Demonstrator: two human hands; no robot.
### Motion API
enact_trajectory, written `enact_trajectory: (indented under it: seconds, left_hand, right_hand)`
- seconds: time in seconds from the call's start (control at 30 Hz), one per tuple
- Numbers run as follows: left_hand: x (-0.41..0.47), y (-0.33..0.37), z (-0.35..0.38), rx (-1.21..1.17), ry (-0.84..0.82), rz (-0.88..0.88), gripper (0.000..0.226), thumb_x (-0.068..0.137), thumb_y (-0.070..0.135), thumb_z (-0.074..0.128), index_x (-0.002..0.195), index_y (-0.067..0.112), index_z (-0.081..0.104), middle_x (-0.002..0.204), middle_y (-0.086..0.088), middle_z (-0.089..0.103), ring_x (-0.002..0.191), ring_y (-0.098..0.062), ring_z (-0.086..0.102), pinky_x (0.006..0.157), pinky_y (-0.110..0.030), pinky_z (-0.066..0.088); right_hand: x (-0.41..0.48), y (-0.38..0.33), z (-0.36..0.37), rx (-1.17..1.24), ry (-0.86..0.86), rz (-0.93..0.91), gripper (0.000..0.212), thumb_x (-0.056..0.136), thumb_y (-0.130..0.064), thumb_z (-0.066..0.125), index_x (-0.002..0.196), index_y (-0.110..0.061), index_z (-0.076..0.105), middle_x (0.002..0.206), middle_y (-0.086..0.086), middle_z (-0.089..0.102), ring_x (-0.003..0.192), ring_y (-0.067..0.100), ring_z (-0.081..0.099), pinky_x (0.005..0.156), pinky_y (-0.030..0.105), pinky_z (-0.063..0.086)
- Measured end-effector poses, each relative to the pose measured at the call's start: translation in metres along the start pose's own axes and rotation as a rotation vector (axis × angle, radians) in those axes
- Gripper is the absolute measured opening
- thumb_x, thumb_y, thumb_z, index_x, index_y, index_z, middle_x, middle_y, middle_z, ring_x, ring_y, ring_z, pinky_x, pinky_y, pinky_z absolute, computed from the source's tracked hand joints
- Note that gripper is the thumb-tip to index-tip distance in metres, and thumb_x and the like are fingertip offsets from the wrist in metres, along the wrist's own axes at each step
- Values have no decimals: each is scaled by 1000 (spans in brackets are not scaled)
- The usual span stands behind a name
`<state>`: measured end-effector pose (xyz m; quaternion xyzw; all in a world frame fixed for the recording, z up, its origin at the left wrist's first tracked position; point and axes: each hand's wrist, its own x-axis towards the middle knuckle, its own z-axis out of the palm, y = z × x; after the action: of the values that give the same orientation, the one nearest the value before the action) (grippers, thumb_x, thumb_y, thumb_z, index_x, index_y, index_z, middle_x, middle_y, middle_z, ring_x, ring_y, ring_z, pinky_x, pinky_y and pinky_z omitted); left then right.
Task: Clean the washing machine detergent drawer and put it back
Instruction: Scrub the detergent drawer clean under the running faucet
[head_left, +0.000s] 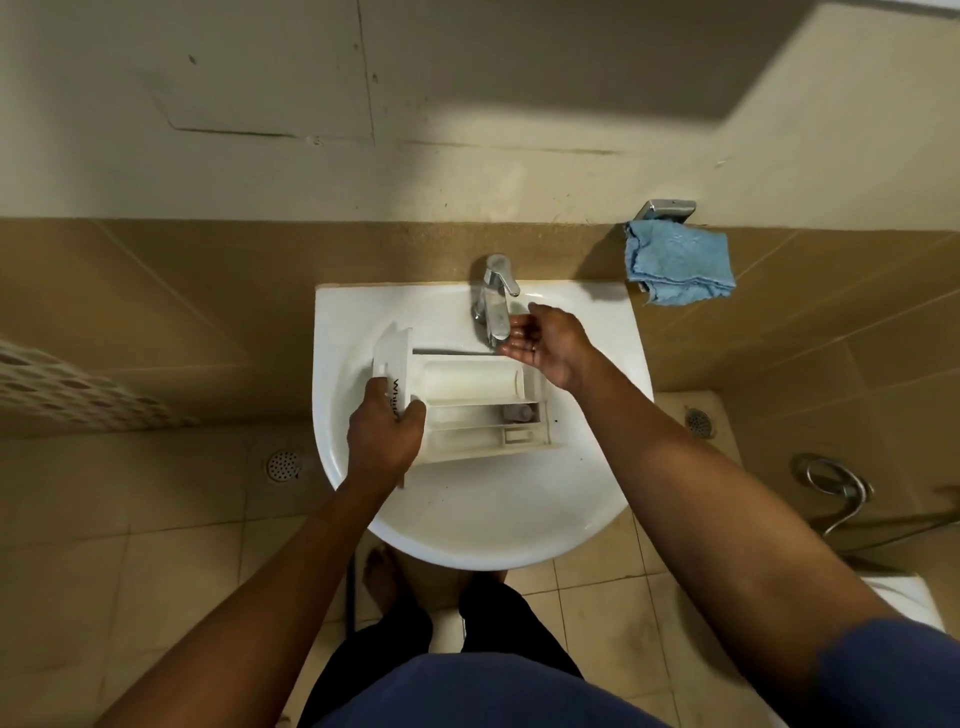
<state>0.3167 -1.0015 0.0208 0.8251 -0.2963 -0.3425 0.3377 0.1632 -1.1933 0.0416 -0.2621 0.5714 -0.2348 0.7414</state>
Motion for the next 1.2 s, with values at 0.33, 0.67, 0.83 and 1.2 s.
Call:
enact_trajectory:
  seconds: [0.33,0.67,0.83,1.2]
  left_hand:
    - [3,2,-3,-28,9,-9,41,103,23,57,139,5,51,128,-18,66,116,-39,63,98,-45,51]
    - [0,11,-2,35,20,-43,39,99,27,61,129,2,56,118,-18,69,109,-40,65,93,-43,49]
    - [0,13,-8,21,18,-65,35,98,27,59,124,3,56,114,-17,70,105,-39,66,91,-42,51]
    - [4,14,-16,-21,14,-92,32,98,29,57,118,5,57,112,-16,69,104,-39,65,91,-44,52]
  right_hand:
    - [16,-6,21,66,-178,138,45,108,-19,27,114,10,60,89,22,70,83,36,71,82,48,64]
    - [5,5,24,-124,-69,156,44,108,-21,30,99,3,65,76,17,76,67,29,77,61,37,65]
    - [-7,1,8,-383,53,80,46,101,-16,33,96,15,66,89,32,74,75,41,77,65,42,65]
    - [-56,27,-23,-785,123,-101,34,94,-12,47,92,6,75,85,20,78,86,37,77,82,42,65]
